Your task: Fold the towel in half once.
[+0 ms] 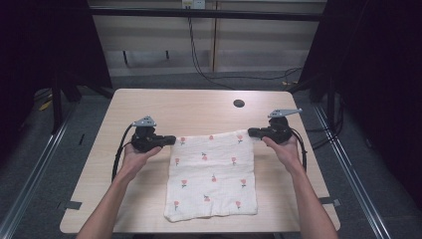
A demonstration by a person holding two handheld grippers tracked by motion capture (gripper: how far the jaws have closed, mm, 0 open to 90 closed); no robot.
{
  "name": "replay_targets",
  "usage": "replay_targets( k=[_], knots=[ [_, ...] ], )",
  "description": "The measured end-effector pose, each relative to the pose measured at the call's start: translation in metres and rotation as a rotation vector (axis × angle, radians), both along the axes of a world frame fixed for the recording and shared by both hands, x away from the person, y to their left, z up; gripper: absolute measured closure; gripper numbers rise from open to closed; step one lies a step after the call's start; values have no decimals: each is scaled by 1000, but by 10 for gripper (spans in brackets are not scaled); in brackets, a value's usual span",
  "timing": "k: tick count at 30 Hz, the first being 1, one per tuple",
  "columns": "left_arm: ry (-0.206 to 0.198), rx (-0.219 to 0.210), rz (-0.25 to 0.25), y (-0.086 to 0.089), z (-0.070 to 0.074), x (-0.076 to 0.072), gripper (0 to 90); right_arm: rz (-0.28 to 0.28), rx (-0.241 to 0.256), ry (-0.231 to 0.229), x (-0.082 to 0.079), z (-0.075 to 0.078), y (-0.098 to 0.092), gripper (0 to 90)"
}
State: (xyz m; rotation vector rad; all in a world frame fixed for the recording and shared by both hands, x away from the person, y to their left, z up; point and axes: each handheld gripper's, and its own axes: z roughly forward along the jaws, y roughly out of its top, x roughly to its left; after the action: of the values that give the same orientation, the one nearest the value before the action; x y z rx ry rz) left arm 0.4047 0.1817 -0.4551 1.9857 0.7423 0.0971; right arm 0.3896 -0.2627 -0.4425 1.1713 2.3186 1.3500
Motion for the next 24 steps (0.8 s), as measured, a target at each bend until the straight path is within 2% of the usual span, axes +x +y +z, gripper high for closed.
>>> replay_targets(
  k=[6,10,14,16,17,19,24],
  knots=[
    [-31,-1,-2,0,19,5,867,-1,7,-23,1,12,-2,863],
    [-56,-7,16,2,31,10,868,2,6,-37,3,18,-2,863],
    [-82,-16,7,2,44,13,868,-1,8,-49,5,26,0,864],
    [-95,-42,-2,3,47,10,868,-1,17,-65,4,31,1,863],
    [-97,-36,-12,2,47,8,868,6,22,-70,3,33,1,864],
    [-112,5,-17,0,45,2,868,12,15,-72,1,34,2,864],
    [-125,-12,-25,4,48,-10,868,57,-20,-61,-9,31,5,864]
  ],
)
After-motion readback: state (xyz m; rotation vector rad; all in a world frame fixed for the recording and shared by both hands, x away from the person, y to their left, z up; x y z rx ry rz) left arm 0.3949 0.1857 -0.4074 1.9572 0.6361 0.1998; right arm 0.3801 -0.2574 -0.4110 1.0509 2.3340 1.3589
